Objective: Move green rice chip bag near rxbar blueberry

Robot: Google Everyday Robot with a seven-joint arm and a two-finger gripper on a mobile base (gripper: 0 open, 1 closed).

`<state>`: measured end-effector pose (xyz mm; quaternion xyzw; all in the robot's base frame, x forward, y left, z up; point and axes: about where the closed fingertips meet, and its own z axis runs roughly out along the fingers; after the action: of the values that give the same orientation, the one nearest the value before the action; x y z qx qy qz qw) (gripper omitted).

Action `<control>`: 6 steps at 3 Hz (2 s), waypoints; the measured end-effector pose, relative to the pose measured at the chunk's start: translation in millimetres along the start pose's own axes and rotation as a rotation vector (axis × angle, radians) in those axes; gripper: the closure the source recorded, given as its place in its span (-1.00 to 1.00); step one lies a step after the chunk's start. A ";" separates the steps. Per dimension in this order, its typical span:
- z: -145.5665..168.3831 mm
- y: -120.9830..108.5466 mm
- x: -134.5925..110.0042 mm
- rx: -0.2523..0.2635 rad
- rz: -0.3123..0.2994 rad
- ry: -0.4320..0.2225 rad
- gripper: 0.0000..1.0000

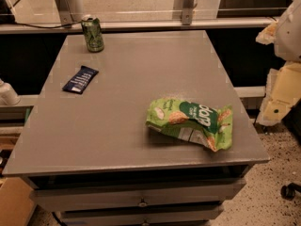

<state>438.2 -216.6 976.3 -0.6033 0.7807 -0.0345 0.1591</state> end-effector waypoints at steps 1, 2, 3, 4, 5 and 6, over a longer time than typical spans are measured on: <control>0.0 0.0 0.0 0.000 0.000 0.000 -1.00; -2.2 -0.8 -2.2 0.003 -0.004 -0.021 -1.00; 11.9 -2.6 -15.3 -0.021 0.021 -0.095 -1.00; 36.5 0.5 -36.4 -0.078 0.063 -0.181 -1.00; 60.3 10.4 -57.3 -0.135 0.089 -0.219 -1.00; 82.9 27.0 -69.2 -0.167 0.095 -0.224 -1.00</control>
Offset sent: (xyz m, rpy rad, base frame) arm 0.0012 0.0033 0.0024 0.0542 -0.0033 0.0278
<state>452.4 -131.9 905.4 -0.5770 0.7858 0.1060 0.1959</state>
